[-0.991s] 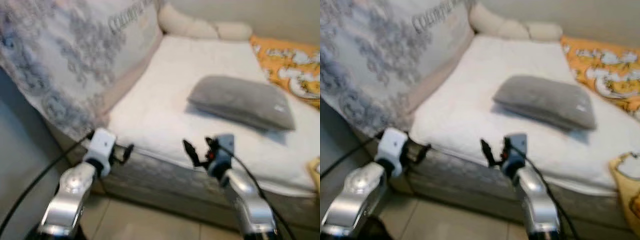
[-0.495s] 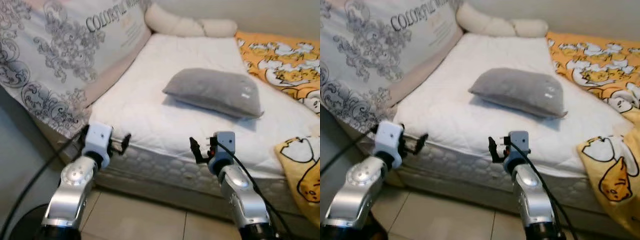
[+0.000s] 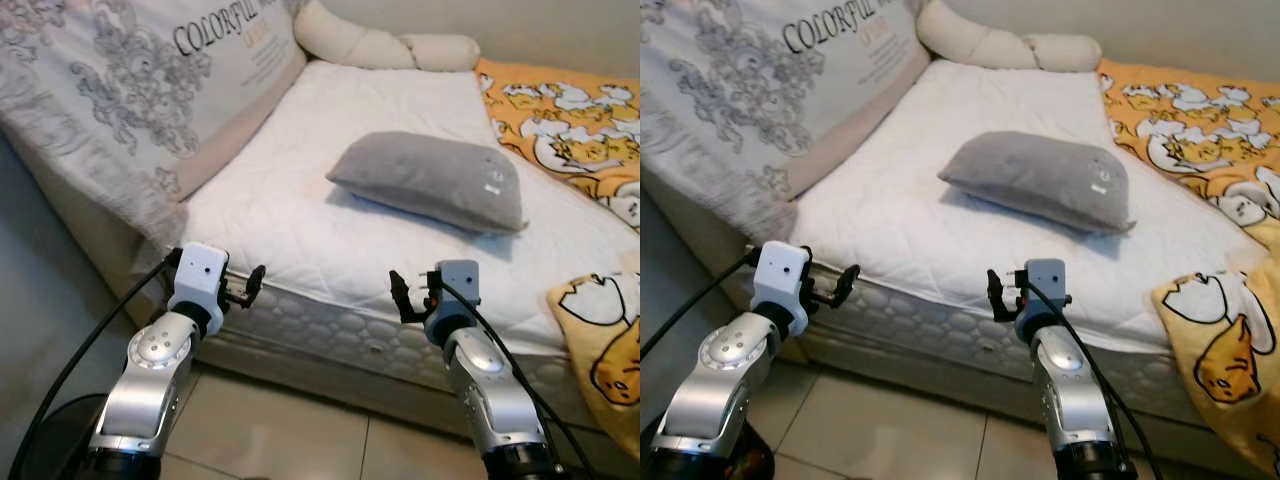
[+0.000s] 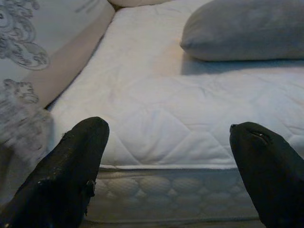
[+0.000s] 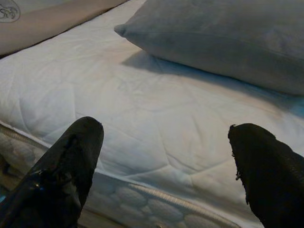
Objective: Clean up the room
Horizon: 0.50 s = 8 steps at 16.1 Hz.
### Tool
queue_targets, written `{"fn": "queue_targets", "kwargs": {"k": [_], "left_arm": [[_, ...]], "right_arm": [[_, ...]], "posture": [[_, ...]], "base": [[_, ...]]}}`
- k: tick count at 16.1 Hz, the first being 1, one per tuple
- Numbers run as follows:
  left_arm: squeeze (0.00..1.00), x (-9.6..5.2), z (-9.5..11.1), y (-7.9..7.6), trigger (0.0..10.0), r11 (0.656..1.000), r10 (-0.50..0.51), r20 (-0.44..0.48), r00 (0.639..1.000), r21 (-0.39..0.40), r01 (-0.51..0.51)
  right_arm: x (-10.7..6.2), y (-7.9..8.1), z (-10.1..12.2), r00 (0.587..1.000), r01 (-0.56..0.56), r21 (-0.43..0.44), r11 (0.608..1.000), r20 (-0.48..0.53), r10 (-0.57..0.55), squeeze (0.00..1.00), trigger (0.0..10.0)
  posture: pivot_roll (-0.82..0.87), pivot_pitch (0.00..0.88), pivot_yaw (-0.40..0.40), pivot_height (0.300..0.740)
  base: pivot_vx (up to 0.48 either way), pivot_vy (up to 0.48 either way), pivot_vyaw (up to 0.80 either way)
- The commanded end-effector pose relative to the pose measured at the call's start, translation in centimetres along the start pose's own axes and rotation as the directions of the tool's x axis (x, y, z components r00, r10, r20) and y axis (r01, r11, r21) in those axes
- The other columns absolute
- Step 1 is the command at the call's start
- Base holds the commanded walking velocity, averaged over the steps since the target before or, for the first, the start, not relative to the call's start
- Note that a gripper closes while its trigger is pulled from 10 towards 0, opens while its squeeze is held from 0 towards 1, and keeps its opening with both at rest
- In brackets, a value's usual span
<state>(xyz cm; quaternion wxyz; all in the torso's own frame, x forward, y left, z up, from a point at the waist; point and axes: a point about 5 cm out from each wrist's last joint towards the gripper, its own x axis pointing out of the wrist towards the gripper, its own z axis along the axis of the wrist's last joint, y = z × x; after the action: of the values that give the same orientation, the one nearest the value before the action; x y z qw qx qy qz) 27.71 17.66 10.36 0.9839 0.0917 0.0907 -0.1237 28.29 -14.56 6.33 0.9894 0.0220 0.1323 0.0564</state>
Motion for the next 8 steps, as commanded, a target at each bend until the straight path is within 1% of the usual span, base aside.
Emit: {"fn": "queue_targets", "kwargs": {"k": [1, 2, 4, 5, 6, 8], "left_arm": [[0.00, 0.19, 0.25, 0.26, 10.0, 1.000, 0.009, 0.002, 1.000, 0.007, -0.009], [0.00, 0.21, 0.25, 0.28, 10.0, 1.000, 0.009, 0.002, 1.000, 0.007, -0.009], [0.00, 0.26, 0.27, 0.27, 10.0, 1.000, 0.004, 0.003, 1.000, 0.006, -0.004], [0.00, 0.29, 0.29, 0.26, 10.0, 1.000, 0.003, 0.003, 1.000, 0.007, -0.003], [0.00, 0.30, 0.30, 0.27, 10.0, 1.000, 0.002, 0.003, 1.000, 0.007, -0.002], [0.00, 0.34, 0.32, 0.30, 10.0, 1.000, 0.002, 0.004, 1.000, 0.008, -0.002]], "right_arm": [[0.28, -0.01, 0.28, 1.000, 0.002, -0.008, 1.000, 0.008, -0.002, 0.00, 10.0], [0.32, 0.00, 0.24, 1.000, 0.002, -0.006, 1.000, 0.002, -0.002, 0.00, 10.0], [0.42, -0.10, 0.14, 1.000, 0.009, -0.003, 1.000, -0.008, -0.009, 0.00, 10.0], [0.44, -0.18, 0.14, 1.000, 0.010, -0.011, 1.000, -0.008, -0.010, 0.00, 10.0], [0.45, -0.27, 0.15, 1.000, 0.015, -0.022, 1.000, -0.007, -0.015, 0.00, 10.0], [0.49, -0.25, 0.20, 1.000, 0.014, -0.024, 1.000, -0.002, -0.014, 0.00, 10.0]], "posture": [[0.09, 0.000, 0.013, 0.740], [0.09, 0.000, 0.013, 0.740], [0.09, 0.000, 0.013, 0.740], [0.09, 0.000, 0.014, 0.740], [0.09, 0.000, 0.014, 0.740], [0.09, 0.000, 0.014, 0.740]], "base": [[0.277, 0.000, 0.00], [0.285, 0.000, -0.47], [0.292, 0.000, -0.78], [0.322, 0.000, -0.79], [0.326, 0.000, -0.48], [0.324, 0.000, 0.00]]}}
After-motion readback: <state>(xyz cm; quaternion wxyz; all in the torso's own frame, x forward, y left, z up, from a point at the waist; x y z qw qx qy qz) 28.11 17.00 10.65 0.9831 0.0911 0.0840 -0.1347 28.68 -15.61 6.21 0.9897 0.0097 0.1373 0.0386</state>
